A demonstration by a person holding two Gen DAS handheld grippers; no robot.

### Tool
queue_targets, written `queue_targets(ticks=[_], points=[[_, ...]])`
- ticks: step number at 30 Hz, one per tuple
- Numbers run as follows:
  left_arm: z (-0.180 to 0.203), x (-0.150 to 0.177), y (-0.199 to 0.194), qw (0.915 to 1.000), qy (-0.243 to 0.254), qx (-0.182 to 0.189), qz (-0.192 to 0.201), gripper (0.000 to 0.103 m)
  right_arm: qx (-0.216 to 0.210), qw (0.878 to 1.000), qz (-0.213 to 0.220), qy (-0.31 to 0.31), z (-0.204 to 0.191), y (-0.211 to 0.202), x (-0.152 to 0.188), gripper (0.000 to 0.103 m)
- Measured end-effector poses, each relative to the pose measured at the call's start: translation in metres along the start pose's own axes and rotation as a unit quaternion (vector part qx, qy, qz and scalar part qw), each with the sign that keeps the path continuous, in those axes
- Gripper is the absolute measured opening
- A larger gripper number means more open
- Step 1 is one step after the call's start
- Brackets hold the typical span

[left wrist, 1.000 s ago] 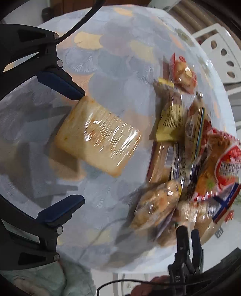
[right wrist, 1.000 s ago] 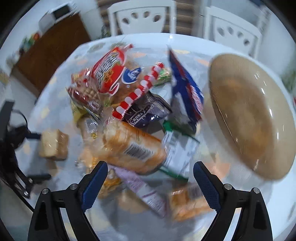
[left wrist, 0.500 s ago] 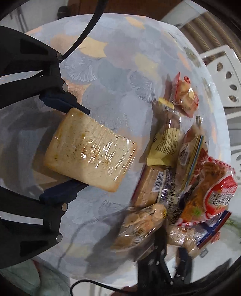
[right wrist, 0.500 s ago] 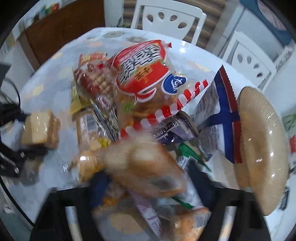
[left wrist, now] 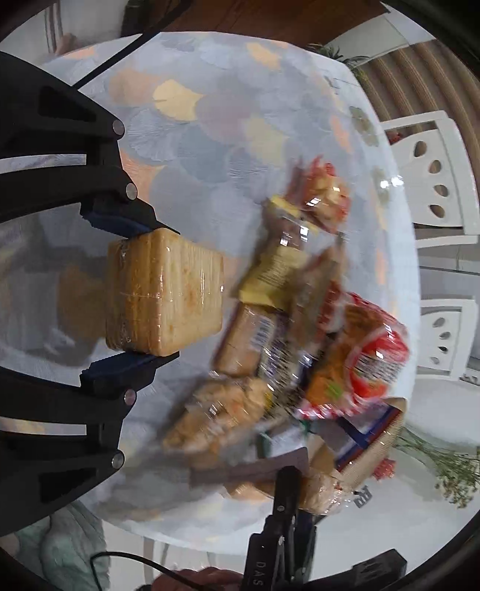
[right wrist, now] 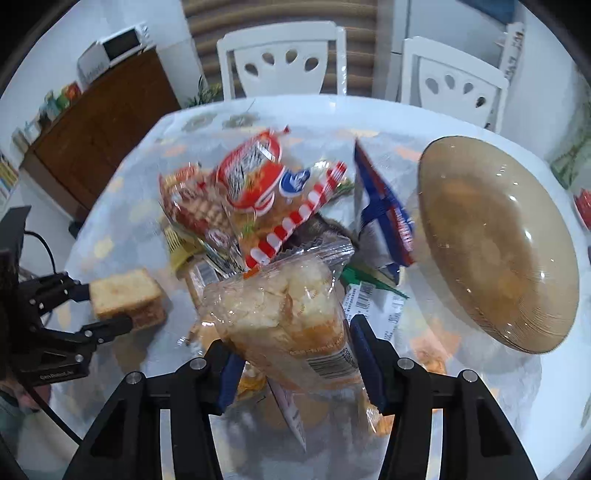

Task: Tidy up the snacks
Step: 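Carry both packs over the amber bowl and open both tools to drop them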

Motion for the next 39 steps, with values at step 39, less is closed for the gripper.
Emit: queue_targets(ticks=[39], points=[[0.239,-0.105,-0.029,0.9778,0.160,0.058,0.122,0.052,0.094,0.963,0.078,0.239,0.189,-0.132,0.025,0.050]])
Point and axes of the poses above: each gripper's, at about its wrist camera, not at the fingertips, and y roughly the way its jaws point, z to its right, x to its underside, the point moved 2 cm from there along y, roughly the way its jaws point, and after that the axes turned 14 degrees about -y, right-handed, at the moved point
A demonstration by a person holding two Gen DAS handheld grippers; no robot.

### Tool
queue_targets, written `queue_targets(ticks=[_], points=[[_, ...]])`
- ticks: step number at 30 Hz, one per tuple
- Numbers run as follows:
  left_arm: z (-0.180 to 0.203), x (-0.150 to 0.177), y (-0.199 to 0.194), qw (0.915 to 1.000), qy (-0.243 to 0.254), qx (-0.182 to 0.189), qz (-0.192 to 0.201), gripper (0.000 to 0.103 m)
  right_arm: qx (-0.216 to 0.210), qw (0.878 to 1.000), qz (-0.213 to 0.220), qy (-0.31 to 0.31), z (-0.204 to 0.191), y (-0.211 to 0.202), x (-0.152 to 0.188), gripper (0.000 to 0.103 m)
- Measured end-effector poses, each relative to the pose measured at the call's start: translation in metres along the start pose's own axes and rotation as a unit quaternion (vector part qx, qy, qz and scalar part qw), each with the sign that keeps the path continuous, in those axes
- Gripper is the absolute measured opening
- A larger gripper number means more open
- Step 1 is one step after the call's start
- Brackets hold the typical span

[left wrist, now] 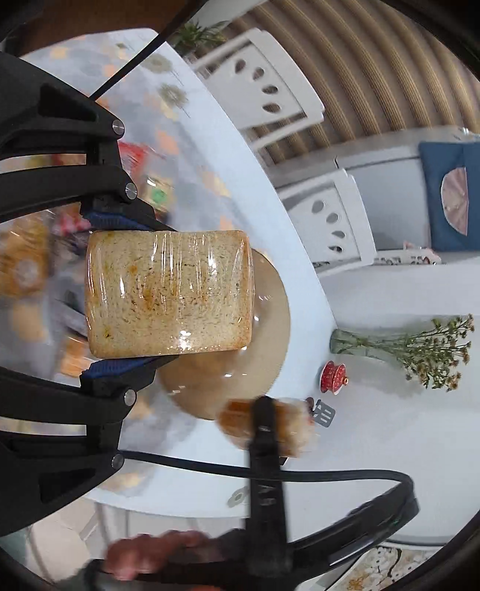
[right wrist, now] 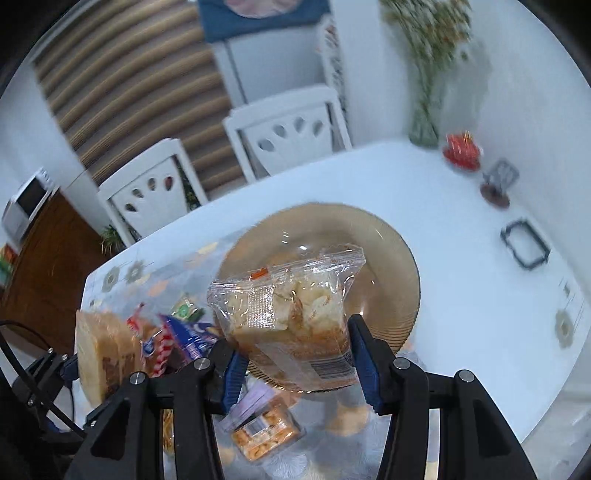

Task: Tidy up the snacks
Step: 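Carry both packs over the amber bowl and open both tools to drop them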

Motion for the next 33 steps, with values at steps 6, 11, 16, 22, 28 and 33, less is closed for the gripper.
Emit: queue_targets(ticks=[6,11,16,22,28,33], points=[[0.020,-0.028,0.048,0.9987,-0.023,0.032,-0.032,0.052,-0.019,0.999,-0.029,0.028,0.032,0.032,-0.006,0.050],[0.036,-0.038,0.083,0.9985,-0.010,0.025,-0.048,0.052,-0.011,0.999,-0.037,0.013,0.041,0.049,-0.013,0.050],[0.035,-0.043,0.095,0.9970,-0.028,0.029,-0.066,0.074,-0.032,0.997,-0.054,0.034,0.055,0.062,-0.005,0.059],[0.025,-0.051,0.091,0.9952,-0.062,0.051,-0.057,0.080,-0.044,0.996,-0.062,0.047,0.060,0.063,0.015,0.069],[0.007,-0.036,0.067,0.9925,-0.094,0.053,-0.058,0.080,-0.064,0.994,-0.082,0.040,0.043,0.064,0.040,0.069],[-0.009,-0.006,0.035,0.9939,-0.082,0.048,-0.056,0.080,-0.075,0.993,-0.090,0.025,0.012,0.058,0.057,0.069]])
Point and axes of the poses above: each gripper's, at about its wrist camera, not at the fingertips, and y roughly the way its jaws point, z to its right, x to its underside, the point moved 2 cm from there along y, roughly the way its jaws point, and after that the axes turned 14 degrees about -y, right-handed, at the moved point
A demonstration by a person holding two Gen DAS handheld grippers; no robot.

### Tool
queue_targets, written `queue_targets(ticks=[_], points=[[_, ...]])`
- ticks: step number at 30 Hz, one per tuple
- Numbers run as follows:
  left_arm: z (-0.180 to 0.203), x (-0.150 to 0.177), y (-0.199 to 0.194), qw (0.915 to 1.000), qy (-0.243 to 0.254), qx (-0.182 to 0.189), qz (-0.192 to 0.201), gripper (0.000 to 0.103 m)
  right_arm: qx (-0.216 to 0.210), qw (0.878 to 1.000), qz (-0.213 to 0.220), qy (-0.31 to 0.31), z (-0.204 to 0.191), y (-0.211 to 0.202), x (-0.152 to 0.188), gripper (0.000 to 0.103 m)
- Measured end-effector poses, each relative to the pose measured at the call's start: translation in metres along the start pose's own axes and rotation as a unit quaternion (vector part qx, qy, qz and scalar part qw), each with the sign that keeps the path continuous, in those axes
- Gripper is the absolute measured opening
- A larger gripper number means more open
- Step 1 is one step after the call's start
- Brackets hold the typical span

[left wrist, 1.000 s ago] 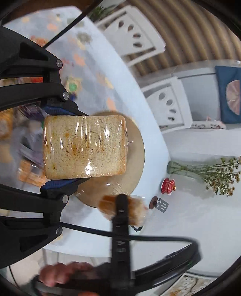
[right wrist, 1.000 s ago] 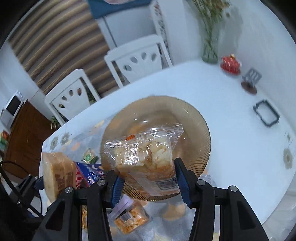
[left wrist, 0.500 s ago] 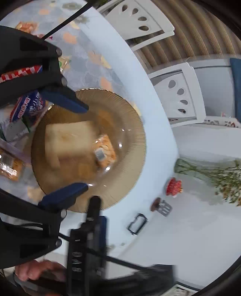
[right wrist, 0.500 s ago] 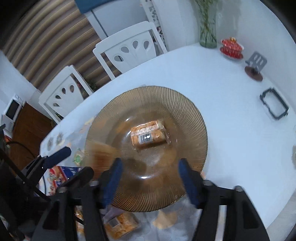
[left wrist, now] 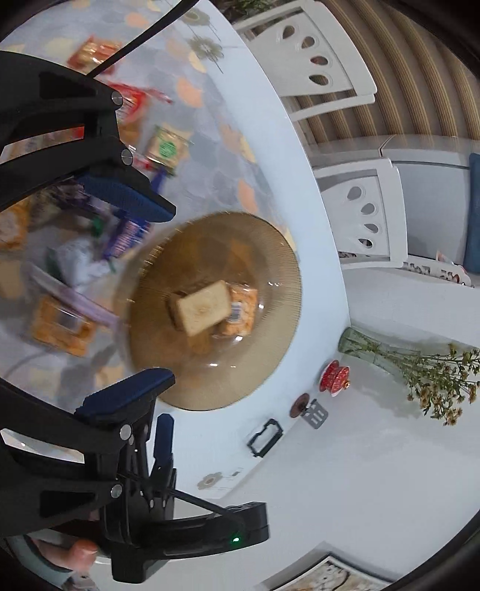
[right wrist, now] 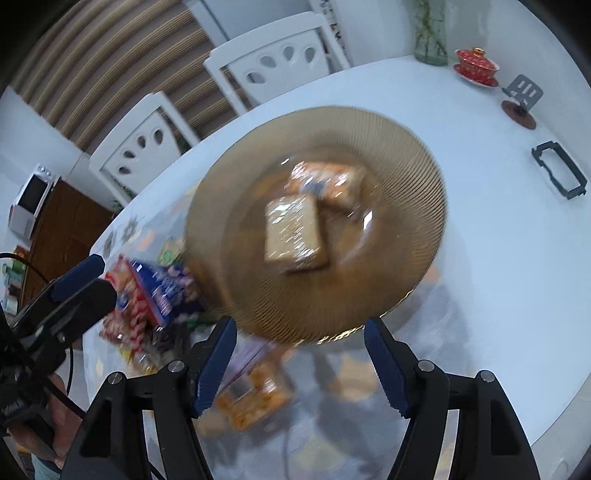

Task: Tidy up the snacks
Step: 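Carry both packs over the amber bowl and open both tools to drop them, then grasp the round biscuit bag with the left tool while the right tool grasps the orange cracker box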

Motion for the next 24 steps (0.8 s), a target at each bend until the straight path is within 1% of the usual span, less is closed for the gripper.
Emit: queue_targets(ticks=[2,4,5,6,8,9,10,11,12,15,18,21,23,24], points=[[-0.005,0.009,-0.005,1.0000,0.002,-0.003,-0.008,0.080,0.001,1.000,0.003,0.001,-0.016,-0.002,0.011,0.069],[-0.008,0.018,-0.009,0.9998,0.007,0.003,-0.018,0.080,0.000,1.000,0.012,0.008,-0.029,-0.007,0.024,0.069],[-0.007,0.021,-0.010,0.9997,0.013,0.006,-0.019,0.080,0.000,1.000,0.015,0.011,-0.036,-0.009,0.032,0.069],[-0.005,0.026,-0.013,0.9995,0.030,0.004,-0.012,0.080,0.000,1.000,0.016,0.014,-0.041,-0.011,0.038,0.069],[-0.001,0.031,-0.016,0.9983,0.056,-0.013,0.003,0.080,0.001,1.000,0.013,0.018,-0.049,-0.013,0.051,0.069],[0.002,0.030,-0.015,0.9976,0.064,-0.025,0.003,0.079,0.008,1.000,0.009,0.021,-0.050,-0.014,0.057,0.069],[0.003,0.030,-0.015,0.9975,0.063,-0.031,0.004,0.079,0.014,1.000,0.006,0.024,-0.052,-0.016,0.066,0.069],[0.004,0.027,-0.015,0.9980,0.054,-0.033,0.006,0.079,0.006,1.000,0.004,0.027,-0.054,-0.019,0.076,0.069],[0.004,0.025,-0.015,0.9986,0.045,-0.030,0.006,0.079,-0.002,0.999,0.004,0.032,-0.056,-0.022,0.085,0.069],[0.009,0.020,-0.009,0.9996,0.023,-0.018,0.006,0.079,-0.004,0.999,-0.007,0.044,-0.066,-0.026,0.111,0.069],[0.017,0.018,0.004,0.9993,0.028,-0.022,0.004,0.079,0.007,0.999,-0.025,0.028,-0.081,-0.021,0.130,0.069],[0.025,0.018,0.014,0.9988,0.042,-0.025,-0.001,0.079,-0.010,0.999,-0.034,0.019,-0.094,-0.015,0.143,0.069],[0.026,0.018,0.016,0.9987,0.042,-0.028,-0.004,0.079,-0.013,0.999,-0.035,0.013,-0.102,-0.015,0.147,0.069],[0.025,0.019,0.014,0.9990,0.038,-0.024,-0.005,0.079,-0.010,0.999,-0.035,0.006,-0.107,-0.016,0.149,0.069]])
Point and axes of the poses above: each gripper's, at about its wrist camera, not at the fingertips, and y roughly the way its jaws point, z to its right, x to its underside, the point moved 2 cm from there along y, roughly the way its jaws point, and after that the axes turned 14 degrees about -y, right-handed, at the moved point
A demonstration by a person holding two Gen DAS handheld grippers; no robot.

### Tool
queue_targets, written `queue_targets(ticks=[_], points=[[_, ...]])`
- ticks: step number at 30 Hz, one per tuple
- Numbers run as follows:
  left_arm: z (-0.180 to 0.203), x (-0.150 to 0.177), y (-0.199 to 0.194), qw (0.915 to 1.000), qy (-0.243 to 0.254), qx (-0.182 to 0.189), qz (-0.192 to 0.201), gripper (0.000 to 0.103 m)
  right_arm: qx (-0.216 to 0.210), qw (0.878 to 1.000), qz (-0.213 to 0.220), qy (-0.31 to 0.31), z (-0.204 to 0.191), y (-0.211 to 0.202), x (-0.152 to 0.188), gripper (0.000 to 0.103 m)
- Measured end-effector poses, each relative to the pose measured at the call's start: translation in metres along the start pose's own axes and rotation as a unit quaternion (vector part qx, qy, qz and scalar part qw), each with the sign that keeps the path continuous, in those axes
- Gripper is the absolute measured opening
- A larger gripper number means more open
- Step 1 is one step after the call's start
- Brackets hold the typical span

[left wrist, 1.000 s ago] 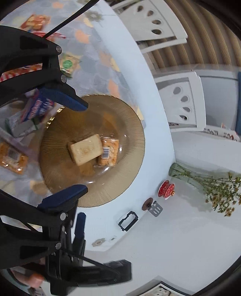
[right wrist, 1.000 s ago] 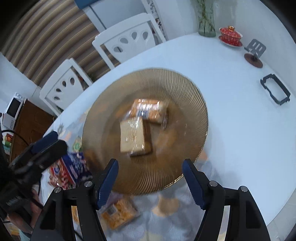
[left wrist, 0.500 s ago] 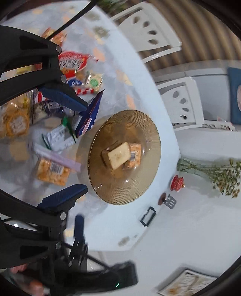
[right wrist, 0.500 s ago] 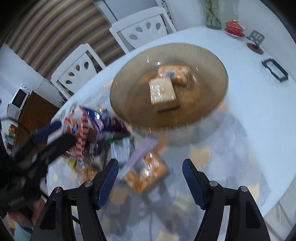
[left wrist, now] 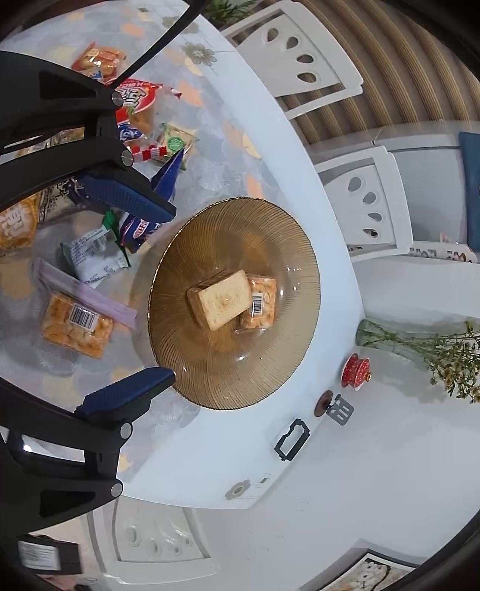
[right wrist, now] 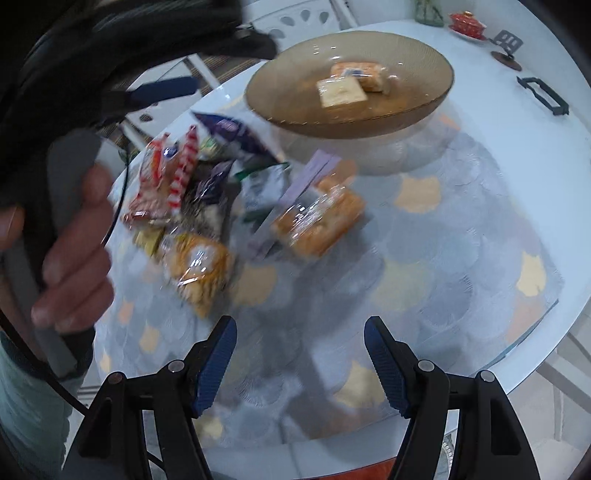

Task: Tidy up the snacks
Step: 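Grasp the round biscuit bag with the left tool while the right tool grasps the orange cracker box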

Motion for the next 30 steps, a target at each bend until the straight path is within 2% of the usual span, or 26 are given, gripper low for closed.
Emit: queue_targets(ticks=[2,6,9,13,17,18,22,27,30], points=[[-0.006,0.002,-0.007,0.9999,-0.009,0.004,-0.003,0.079,0.006,1.000,0.002,-0.010,-0.009,-0.002,0.001,0.069],[-0.031,0.009,-0.039,0.9994,-0.030,-0.014,0.008,0.080,0.012,0.999,0.016,-0.029,-0.015,-0.008,-0.004,0.070],[-0.069,0.024,-0.070,0.9969,-0.057,-0.045,0.030,0.086,0.007,0.999,0.027,-0.029,-0.009,-0.009,-0.008,0.083],[-0.130,0.059,-0.101,0.9859,-0.114,-0.115,0.044,0.087,-0.006,1.000,0.016,-0.024,-0.001,0.000,-0.016,0.083],[-0.182,0.109,-0.111,0.9758,-0.176,-0.130,0.009,0.087,0.004,0.999,0.001,-0.045,-0.007,0.014,-0.024,0.083],[-0.187,0.116,-0.109,0.9750,-0.183,-0.126,0.001,0.087,0.005,0.999,-0.003,-0.052,-0.010,0.017,-0.027,0.083],[-0.192,0.142,-0.084,0.9709,-0.220,-0.075,-0.057,0.087,0.007,0.998,-0.019,-0.061,-0.016,0.037,-0.043,0.083],[-0.177,0.141,-0.033,0.9544,-0.277,-0.043,-0.101,0.087,-0.004,0.997,-0.056,0.048,0.019,0.065,-0.050,0.083],[-0.161,0.136,-0.008,0.9571,-0.261,-0.040,-0.119,0.087,0.010,0.996,-0.062,0.068,0.029,0.073,-0.056,0.083]])
Point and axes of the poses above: each gripper's, at about its wrist camera, not at the fingertips, and y roughly the way its jaws point, z to its right, x to its underside, the point moved 2 cm from there along y, roughly the way its jaws point, and after that the axes turned 14 degrees about -y, right-handed, at the moved point
